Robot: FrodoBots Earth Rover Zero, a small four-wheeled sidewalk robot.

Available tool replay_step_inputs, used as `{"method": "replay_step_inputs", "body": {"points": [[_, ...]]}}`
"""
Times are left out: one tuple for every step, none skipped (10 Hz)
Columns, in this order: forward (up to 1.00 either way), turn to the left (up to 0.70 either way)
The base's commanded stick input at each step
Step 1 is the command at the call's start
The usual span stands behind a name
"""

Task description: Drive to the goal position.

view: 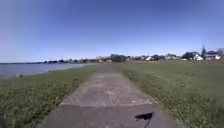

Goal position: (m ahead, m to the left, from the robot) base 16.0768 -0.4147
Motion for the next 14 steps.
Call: {"method": "replay_step_inputs", "body": {"points": [[0.7,0.0],[0.7,0.0],[0.7,0.0],[0.7,0.0],[0.7,0.0],[0.7,0.0],[0.7,0.0],[0.7,0.0],[0.7,0.0],[0.7,0.0],[0.7,0.0],[0.7,0.0],[0.7,0.0],[0.7,0.0]]}}
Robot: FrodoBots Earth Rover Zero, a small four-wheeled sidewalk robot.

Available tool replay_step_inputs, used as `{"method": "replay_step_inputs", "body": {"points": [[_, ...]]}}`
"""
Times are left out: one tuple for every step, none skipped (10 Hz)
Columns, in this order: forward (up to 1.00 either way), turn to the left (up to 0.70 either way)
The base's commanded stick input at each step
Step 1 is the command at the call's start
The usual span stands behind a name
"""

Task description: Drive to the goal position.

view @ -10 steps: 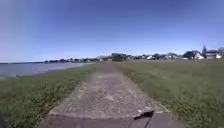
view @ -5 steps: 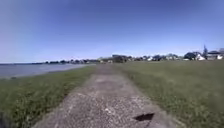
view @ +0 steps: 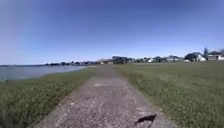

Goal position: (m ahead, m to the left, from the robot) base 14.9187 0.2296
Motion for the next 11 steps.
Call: {"method": "replay_step_inputs", "body": {"points": [[0.7,0.0],[0.7,0.0],[0.7,0.0],[0.7,0.0],[0.7,0.0],[0.7,0.0],[0.7,0.0],[0.7,0.0],[0.7,0.0],[0.7,0.0],[0.7,0.0]]}}
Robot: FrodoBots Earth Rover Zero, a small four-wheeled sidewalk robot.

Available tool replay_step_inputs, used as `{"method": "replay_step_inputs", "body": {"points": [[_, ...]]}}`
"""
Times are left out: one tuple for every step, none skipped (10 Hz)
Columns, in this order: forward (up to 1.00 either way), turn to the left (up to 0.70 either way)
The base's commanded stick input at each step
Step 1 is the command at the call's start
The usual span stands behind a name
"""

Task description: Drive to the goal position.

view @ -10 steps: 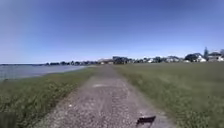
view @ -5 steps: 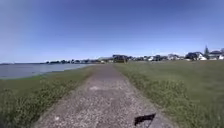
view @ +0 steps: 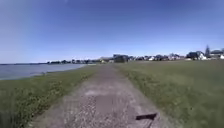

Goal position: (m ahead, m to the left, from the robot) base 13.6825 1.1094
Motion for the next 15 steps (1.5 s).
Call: {"method": "replay_step_inputs", "body": {"points": [[0.7,0.0],[0.7,0.0],[0.7,0.0],[0.7,0.0],[0.7,0.0],[0.7,0.0],[0.7,0.0],[0.7,0.0],[0.7,0.0],[0.7,0.0],[0.7,0.0],[0.7,0.0],[0.7,0.0],[0.7,0.0],[0.7,0.0]]}}
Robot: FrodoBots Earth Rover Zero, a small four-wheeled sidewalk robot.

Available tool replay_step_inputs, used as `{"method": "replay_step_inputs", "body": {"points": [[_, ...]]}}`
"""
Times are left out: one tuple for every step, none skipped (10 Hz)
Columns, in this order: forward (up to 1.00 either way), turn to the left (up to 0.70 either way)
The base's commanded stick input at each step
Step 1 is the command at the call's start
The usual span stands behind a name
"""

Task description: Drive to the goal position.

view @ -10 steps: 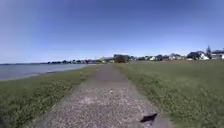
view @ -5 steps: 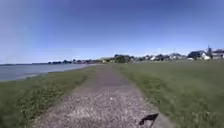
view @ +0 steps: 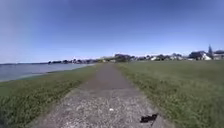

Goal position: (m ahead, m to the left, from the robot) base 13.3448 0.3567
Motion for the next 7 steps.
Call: {"method": "replay_step_inputs", "body": {"points": [[0.7,0.0],[0.7,0.0],[0.7,0.0],[0.7,0.0],[0.7,0.0],[0.7,0.0],[0.7,0.0]]}}
